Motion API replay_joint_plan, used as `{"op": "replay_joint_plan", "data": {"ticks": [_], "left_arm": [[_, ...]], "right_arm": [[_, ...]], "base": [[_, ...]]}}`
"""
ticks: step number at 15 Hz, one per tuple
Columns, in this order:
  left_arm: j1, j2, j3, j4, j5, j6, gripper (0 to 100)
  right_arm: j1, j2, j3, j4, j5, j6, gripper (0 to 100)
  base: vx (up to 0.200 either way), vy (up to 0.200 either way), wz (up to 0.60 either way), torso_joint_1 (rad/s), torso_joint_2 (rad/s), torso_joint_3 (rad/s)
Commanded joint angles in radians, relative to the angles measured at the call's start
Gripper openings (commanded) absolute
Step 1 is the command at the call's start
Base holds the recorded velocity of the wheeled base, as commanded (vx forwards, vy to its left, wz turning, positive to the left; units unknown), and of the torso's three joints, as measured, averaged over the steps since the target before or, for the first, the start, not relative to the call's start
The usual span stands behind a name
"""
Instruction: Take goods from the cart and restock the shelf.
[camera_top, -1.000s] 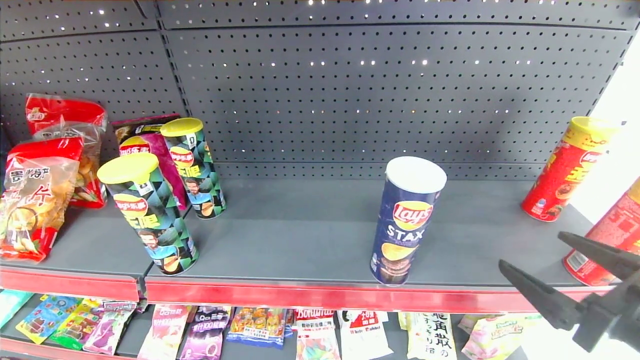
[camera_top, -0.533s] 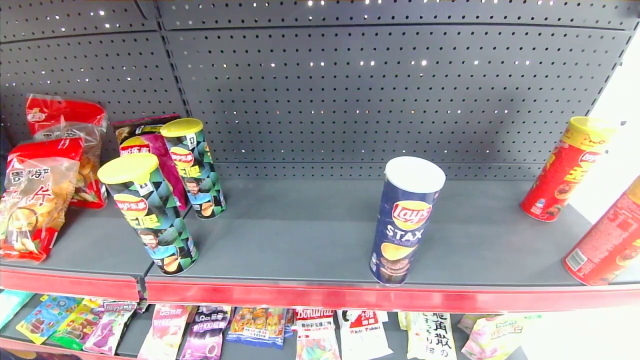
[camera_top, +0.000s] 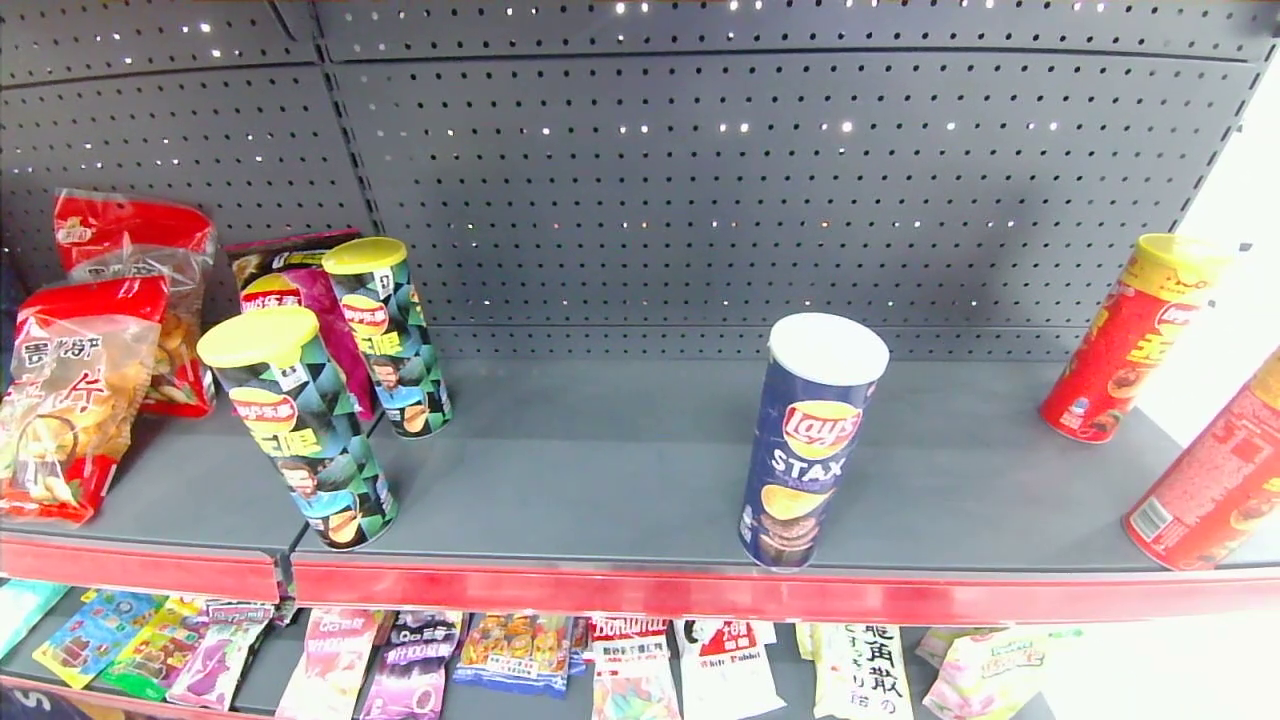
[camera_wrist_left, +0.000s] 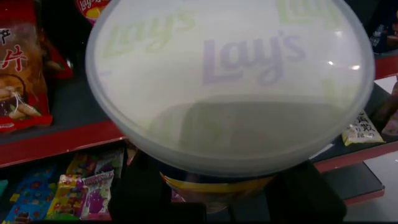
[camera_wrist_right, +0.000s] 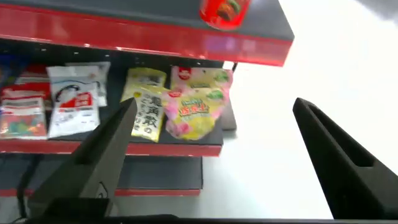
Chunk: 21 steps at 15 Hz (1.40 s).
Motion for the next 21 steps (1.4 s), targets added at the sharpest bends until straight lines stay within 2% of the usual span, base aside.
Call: {"op": "replay_joint_plan", "data": {"ticks": [1, 3, 5, 7, 9, 10, 11, 12, 13, 14, 15, 17, 21], "left_arm": [[0.001, 0.011, 0.005, 0.000, 0.006, -0.003, 0], [0.001, 0.009, 0.007, 0.000, 0.012, -0.028, 0], [0.001, 0.014, 0.008, 0.000, 0.010, -0.028, 0], [0.001, 0.014, 0.007, 0.000, 0.010, -0.028, 0], [0.001, 0.012, 0.007, 0.000, 0.010, -0.028, 0], [0.001, 0.012, 0.005, 0.000, 0.010, -0.028, 0], [0.001, 0.012, 0.000, -0.001, 0.010, -0.028, 0], [0.001, 0.009, 0.000, -0.001, 0.009, -0.028, 0], [0.001, 0.005, 0.004, -0.001, 0.004, -0.028, 0], [0.000, 0.000, 0.004, -0.001, 0.003, -0.028, 0], [0.000, 0.000, 0.000, -0.001, 0.001, -0.028, 0], [-0.002, -0.011, -0.010, -0.001, 0.000, -0.028, 0], [-0.002, -0.044, 0.007, 0.005, -0.017, -0.029, 0]], "right_arm": [[-0.059, -0.024, 0.012, -0.001, -0.008, 0.001, 100], [-0.093, 0.025, -0.006, -0.003, -0.029, 0.010, 100], [-0.127, 0.070, -0.011, -0.003, -0.063, 0.017, 100], [-0.296, 0.188, -0.008, -0.072, -0.055, 0.030, 100], [-0.337, 0.185, 0.028, -0.109, -0.038, 0.035, 100], [-0.331, 0.116, 0.068, -0.112, 0.014, 0.033, 100], [-0.316, 0.061, 0.098, -0.152, 0.245, 0.038, 100], [-0.317, 0.062, 0.134, -0.236, 0.322, 0.053, 100], [-0.316, 0.062, 0.235, -0.440, 0.405, 0.055, 100], [-0.317, 0.062, 0.296, -0.569, 0.521, 0.053, 100], [-0.319, 0.064, 0.296, -0.521, 0.529, 0.053, 100], [-0.319, 0.064, 0.295, -0.531, 0.528, 0.020, 100], [-0.319, 0.064, 0.295, -0.529, 0.523, 0.058, 100]], "base": [[0.000, 0.000, 0.00, 0.000, 0.00, 0.000], [0.000, 0.000, 0.00, 0.000, 0.00, 0.000], [0.000, 0.000, 0.00, 0.000, 0.00, 0.000], [0.000, 0.000, 0.00, 0.000, 0.00, 0.000], [0.000, 0.000, 0.00, 0.000, 0.00, 0.000], [0.000, 0.000, 0.00, 0.000, 0.00, 0.000], [0.000, 0.000, 0.00, 0.000, 0.00, 0.000], [0.000, 0.000, 0.00, 0.000, 0.00, 0.000], [0.000, 0.000, 0.00, 0.000, 0.00, 0.000], [0.000, 0.000, 0.00, 0.000, 0.00, 0.000], [0.000, 0.000, 0.00, 0.000, 0.00, 0.000], [0.000, 0.000, 0.00, 0.000, 0.00, 0.000], [0.000, 0.000, 0.00, 0.000, 0.00, 0.000]]}}
